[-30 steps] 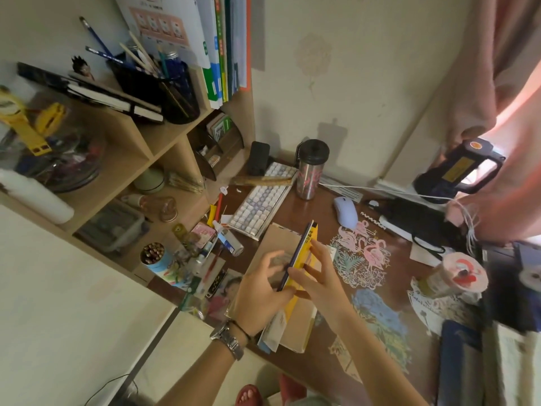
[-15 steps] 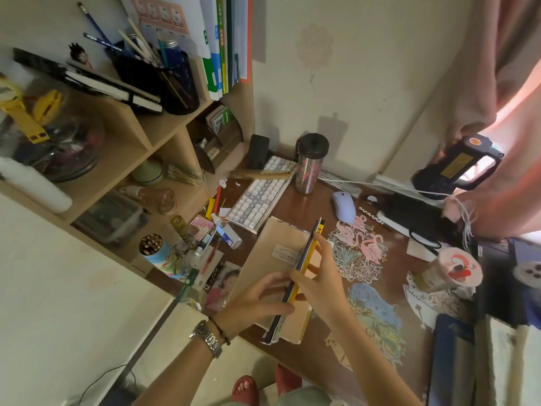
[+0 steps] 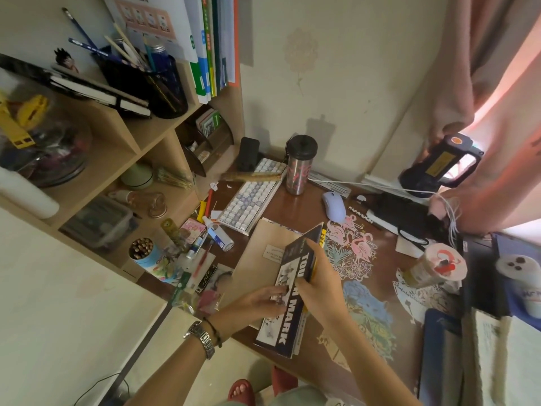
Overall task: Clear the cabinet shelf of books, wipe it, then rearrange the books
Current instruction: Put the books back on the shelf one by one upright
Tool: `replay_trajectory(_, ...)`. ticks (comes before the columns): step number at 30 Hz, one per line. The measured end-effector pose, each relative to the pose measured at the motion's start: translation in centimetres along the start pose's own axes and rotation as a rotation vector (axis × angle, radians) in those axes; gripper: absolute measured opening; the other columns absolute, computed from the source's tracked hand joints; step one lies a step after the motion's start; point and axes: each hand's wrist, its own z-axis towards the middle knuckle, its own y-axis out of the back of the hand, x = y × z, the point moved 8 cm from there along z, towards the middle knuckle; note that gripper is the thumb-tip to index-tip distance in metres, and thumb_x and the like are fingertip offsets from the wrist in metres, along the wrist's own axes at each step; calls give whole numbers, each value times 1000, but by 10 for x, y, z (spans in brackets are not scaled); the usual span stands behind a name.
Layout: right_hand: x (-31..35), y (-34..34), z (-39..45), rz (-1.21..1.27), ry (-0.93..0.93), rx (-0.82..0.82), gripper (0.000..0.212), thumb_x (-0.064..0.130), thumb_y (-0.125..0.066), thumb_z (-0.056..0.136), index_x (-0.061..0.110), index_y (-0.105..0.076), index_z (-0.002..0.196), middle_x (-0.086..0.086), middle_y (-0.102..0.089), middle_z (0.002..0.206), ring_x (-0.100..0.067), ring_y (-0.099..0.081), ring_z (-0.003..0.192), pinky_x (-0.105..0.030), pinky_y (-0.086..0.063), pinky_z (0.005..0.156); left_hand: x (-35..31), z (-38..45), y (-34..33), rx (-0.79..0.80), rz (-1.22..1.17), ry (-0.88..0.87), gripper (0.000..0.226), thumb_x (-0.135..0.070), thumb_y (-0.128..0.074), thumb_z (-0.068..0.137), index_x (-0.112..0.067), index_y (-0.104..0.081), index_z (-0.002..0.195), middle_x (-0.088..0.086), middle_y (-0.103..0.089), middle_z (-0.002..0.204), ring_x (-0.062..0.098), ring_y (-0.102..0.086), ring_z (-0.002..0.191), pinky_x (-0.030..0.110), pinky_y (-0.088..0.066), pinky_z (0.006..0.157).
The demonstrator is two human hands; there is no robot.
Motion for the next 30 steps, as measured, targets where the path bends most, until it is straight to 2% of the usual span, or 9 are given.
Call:
replay_trajectory(3,-1,5,-3,75,-17,36,68,-3,-56,84,41,-36,131,23,-62,101,-3,-62,98,-17,-52,80,5,2,6,-64,-57,24,63,-44,-71,80,-29,-42,134,-8,-62,122,8,-64,105,27,-53,91)
replay_trajectory(5,-2,11,-4,192,-36,57,70,-6,-56,84,41,-38,132,11,-67,108,-13,-66,102,-37,-58,84,5,-1,14,-143,-120,35,62,-34,-72,82,-30,-40,134,-8,-61,120,10,-66,99,27,-56,84)
replay_trajectory(7,0,16,-4,317,-47,77,69,-10,-55,85,39,-42,131,4,-66,114,-19,-67,102,-45,-59,79,2,-7,21,-221,-136,18,61,-34,-72,81,-38,-37,131,-12,-58,117,8,-65,94,23,-55,74)
replay_trajectory(9,7,22,-4,413,-35,92,67,-13,-55,86,36,-45,130,3,-64,118,-21,-68,100,-46,-60,75,-2,-12,32,-301,-157,-25,65,-37,-73,76,-43,-37,129,-10,-57,121,10,-64,98,24,-54,74)
replay_trajectory(12,20,26,-5,461,5,114,64,-14,-53,86,34,-45,128,-1,-63,118,-22,-69,97,-40,-60,70,-13,-18,45,-384,-125,-67,76,-55,-83,55,-56,-42,119,-8,-52,128,20,-58,112,46,-50,95)
replay_trajectory(16,49,32,-4,439,84,104,70,-12,-56,86,39,-37,131,7,-63,114,-11,-69,94,-30,-59,66,-44,-29,61,-475,-99,-163,77,-60,-84,49,-66,-41,113,-5,-47,132,24,-54,118,50,-49,95)
replay_trajectory(23,139,48,-2,416,358,72,76,-19,-52,87,34,-27,135,16,-59,110,4,-65,92,-14,-53,64,-138,-75,92,-601,-12,-450,80,-29,-82,71,-55,-33,128,-17,-57,124,11,-58,115,44,-50,95)
replay_trajectory(25,164,57,2,446,416,54,76,-18,-53,86,37,-29,133,14,-61,110,0,-66,92,-18,-55,65,-168,-95,102,-642,41,-518,75,-28,-80,73,-58,-35,124,-18,-57,125,6,-57,116,42,-49,98)
replay_trajectory(30,229,82,7,590,556,34,77,-16,-58,84,44,-37,128,1,-60,121,-21,-67,101,-42,-60,72,-243,-150,126,-777,191,-673,88,-57,-80,60,-56,-32,133,-17,-53,132,9,-54,119,47,-47,99)
